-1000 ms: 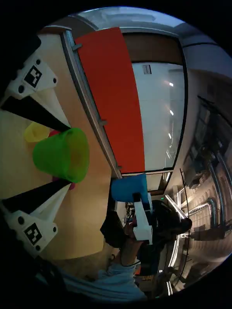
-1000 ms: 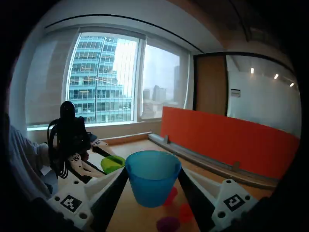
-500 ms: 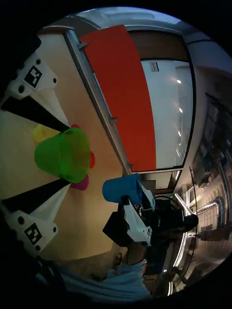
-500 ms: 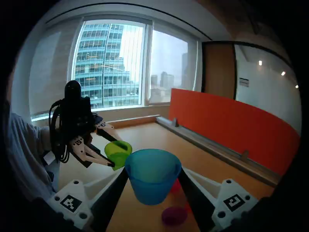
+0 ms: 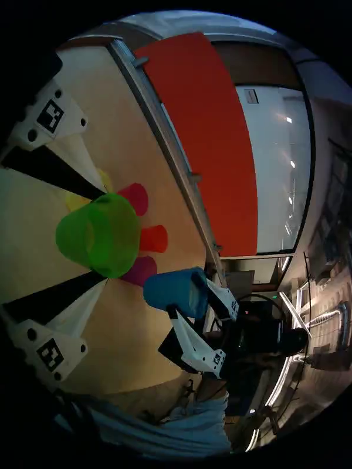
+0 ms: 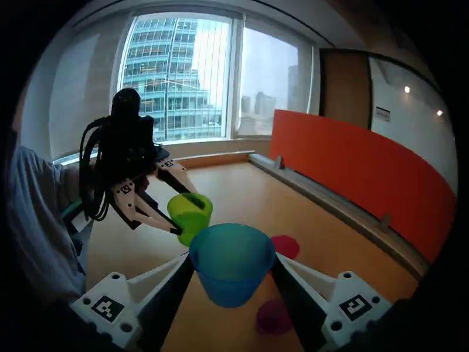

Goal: Pour water

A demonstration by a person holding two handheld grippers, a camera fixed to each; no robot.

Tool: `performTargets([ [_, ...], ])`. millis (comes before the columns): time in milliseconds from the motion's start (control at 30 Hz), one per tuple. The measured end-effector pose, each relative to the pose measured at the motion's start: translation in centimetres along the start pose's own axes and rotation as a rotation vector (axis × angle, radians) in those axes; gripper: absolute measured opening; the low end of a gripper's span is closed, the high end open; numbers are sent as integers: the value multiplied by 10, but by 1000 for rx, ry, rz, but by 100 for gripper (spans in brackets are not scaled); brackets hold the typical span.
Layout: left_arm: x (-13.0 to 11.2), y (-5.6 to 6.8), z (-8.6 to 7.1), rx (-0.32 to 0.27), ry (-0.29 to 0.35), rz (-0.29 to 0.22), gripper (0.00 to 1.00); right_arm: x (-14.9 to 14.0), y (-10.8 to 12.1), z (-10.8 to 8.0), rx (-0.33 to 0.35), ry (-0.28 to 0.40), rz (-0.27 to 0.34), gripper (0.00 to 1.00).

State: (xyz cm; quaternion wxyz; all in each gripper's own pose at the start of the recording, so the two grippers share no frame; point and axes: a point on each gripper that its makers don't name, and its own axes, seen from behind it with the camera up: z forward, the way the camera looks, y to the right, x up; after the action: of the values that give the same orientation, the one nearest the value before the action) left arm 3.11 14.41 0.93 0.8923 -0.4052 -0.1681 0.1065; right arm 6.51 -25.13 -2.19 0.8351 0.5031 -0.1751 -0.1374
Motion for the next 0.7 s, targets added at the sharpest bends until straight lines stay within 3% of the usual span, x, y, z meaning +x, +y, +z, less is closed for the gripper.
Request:
performTargets([
  [700,-59,5,20,-36,-187,38,85,-64,-12,25,37,-110,-6,92],
])
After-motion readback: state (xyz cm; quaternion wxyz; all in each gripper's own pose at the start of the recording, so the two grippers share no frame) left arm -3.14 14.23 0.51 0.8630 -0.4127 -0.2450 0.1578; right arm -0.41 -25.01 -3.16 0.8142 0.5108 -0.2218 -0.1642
